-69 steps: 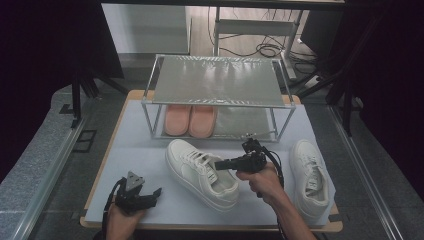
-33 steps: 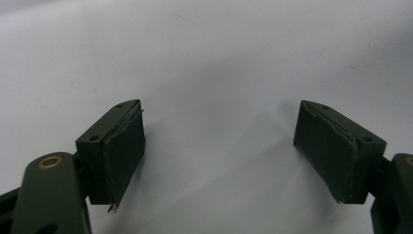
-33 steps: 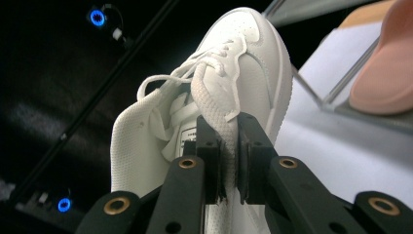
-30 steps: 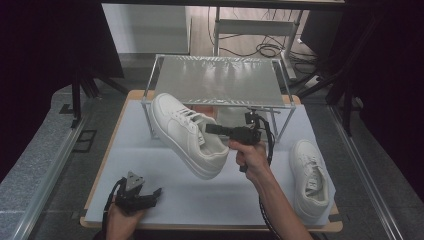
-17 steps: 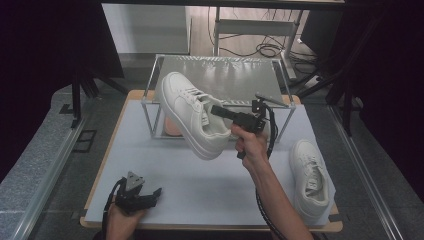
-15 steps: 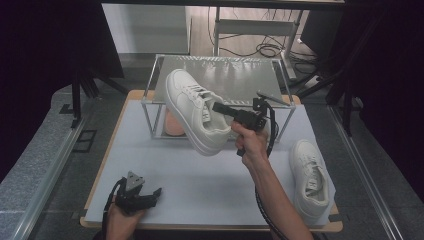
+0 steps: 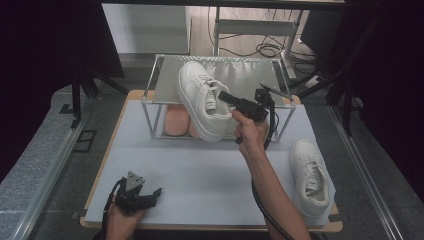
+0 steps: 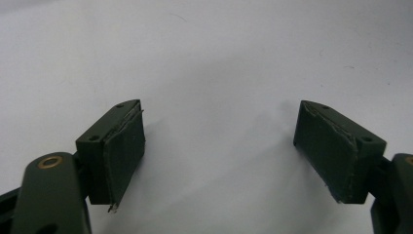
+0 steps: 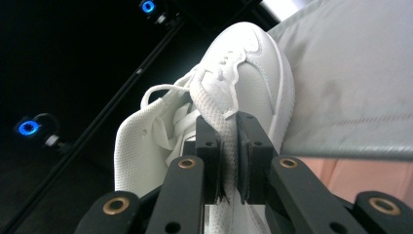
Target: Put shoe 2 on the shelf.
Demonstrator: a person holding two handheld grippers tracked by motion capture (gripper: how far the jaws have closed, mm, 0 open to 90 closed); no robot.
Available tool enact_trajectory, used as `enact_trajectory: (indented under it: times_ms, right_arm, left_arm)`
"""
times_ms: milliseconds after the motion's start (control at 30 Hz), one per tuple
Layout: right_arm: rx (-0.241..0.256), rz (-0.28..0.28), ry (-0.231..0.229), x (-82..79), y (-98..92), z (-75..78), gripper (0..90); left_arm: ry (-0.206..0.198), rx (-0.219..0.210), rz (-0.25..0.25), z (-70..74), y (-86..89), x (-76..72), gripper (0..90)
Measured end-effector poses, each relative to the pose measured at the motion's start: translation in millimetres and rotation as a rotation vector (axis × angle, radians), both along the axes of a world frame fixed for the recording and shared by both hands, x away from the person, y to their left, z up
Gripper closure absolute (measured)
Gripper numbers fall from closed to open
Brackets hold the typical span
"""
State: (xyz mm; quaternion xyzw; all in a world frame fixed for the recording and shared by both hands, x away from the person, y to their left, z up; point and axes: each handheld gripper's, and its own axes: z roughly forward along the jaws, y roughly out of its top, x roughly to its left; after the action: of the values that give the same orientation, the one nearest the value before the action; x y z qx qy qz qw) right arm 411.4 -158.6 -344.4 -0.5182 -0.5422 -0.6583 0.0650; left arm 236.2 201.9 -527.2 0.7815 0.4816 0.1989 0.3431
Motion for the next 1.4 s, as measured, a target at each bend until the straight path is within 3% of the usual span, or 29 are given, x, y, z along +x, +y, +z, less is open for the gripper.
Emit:
enact_trajectory:
  times_ms: [200, 367, 500, 733, 900, 1067, 1400]
  right_arm:
    - [-0.030, -0.069, 0.009, 7.5, 2.4, 5.3, 81.0]
    - [-0.021, -0.097, 0.023, 12.0, 5.4, 8.1, 77.3]
    - [-0.005, -0.096, 0.024, 13.8, 7.6, 8.8, 74.0]
    - [-0.005, -0.061, -0.016, 16.6, 15.7, 9.9, 63.3]
    - [-0.008, -0.057, -0.032, 16.2, 10.9, 12.8, 57.9]
    - [0.000, -0.056, -0.059, 12.4, -2.4, 16.6, 57.9]
    - [-0.082, -0.041, -0.122, -5.5, -27.8, 12.0, 70.1]
  left_arm:
    - [0.000, 0.000, 0.001, 0.0, -0.1, -0.1, 19.2]
    - [-0.001, 0.000, 0.000, 0.0, -0.1, -0.2, 19.2]
    - [-0.001, 0.000, 0.001, 0.0, -0.2, -0.2, 19.2]
    - [-0.001, -0.001, 0.001, 0.0, -0.3, -0.4, 19.3]
    - [-0.002, -0.001, 0.001, -0.1, -0.4, -0.4, 19.3]
    - [-0.002, -0.001, 0.002, -0.1, -0.5, -0.5, 19.3]
    - [-0.002, -0.001, 0.002, -0.1, -0.6, -0.6, 19.3]
